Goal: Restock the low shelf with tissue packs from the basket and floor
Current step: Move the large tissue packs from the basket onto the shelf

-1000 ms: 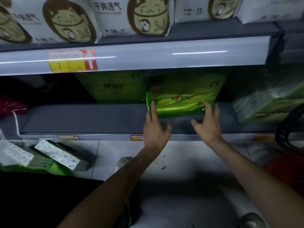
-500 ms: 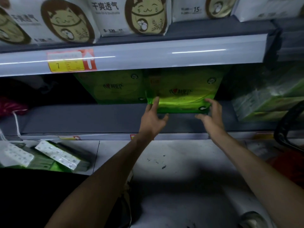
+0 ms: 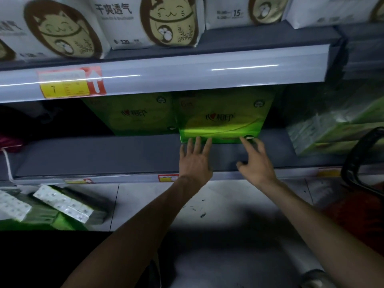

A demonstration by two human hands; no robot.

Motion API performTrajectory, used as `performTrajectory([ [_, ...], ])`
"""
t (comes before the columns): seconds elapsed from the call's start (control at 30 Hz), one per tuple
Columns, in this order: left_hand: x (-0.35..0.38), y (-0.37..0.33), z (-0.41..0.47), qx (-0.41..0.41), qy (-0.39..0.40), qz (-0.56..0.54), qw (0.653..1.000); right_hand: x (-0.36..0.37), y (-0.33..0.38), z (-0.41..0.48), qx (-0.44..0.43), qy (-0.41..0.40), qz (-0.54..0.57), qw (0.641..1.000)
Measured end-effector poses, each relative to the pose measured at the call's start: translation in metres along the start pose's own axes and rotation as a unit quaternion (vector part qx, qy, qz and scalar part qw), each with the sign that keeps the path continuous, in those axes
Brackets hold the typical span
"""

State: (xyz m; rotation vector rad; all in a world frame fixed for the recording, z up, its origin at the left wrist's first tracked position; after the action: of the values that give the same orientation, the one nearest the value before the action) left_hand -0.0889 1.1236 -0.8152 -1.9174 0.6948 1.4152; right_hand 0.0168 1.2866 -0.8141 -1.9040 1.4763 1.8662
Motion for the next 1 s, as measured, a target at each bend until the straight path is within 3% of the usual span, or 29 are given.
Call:
performTrajectory([
  [0.33, -0.006, 0.009, 0.034, -0.082, 0.039, -0.001, 0.996, 0.009, 0.010, 0.044, 0.006, 0.071, -0.003, 0.997],
  [0.5, -0.007, 0.017, 0.041, -0.081, 0.042, -0.020, 0.996, 0.017, 0.013, 0.051, 0.007, 0.091, -0.020, 0.996],
  [0.63, -0.010, 0.023, 0.029, -0.051, -0.013, 0.000, 0.999, 0.005, 0.013, 0.042, -0.024, -0.010, -0.042, 0.999],
  [0.77, -0.041, 0.028, 0.015, -0.020, -0.173, 0.039, 0.984, -0.026, 0.033, 0.022, -0.096, -0.175, -0.037, 0.979],
  [0.87, -0.056, 0.030, 0.017, -0.041, -0.202, 0.017, 0.978, -0.032, 0.049, 0.022, -0.111, -0.163, -0.031, 0.980],
  [1.0, -0.057, 0.027, 0.022, -0.069, -0.147, -0.020, 0.987, -0.036, 0.053, 0.026, -0.066, -0.104, -0.021, 0.992],
])
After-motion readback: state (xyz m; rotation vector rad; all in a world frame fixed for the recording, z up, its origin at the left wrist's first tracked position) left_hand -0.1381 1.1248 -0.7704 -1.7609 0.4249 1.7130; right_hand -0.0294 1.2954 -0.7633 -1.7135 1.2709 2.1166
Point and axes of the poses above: each hand's wrist, its own z-axis towards the middle knuckle, its own x-axis out of the palm, y = z × x, the point moved 8 cm from there along z, towards the middle knuckle, and after that the axes turned 8 degrees about x, right-handed, at the moved point
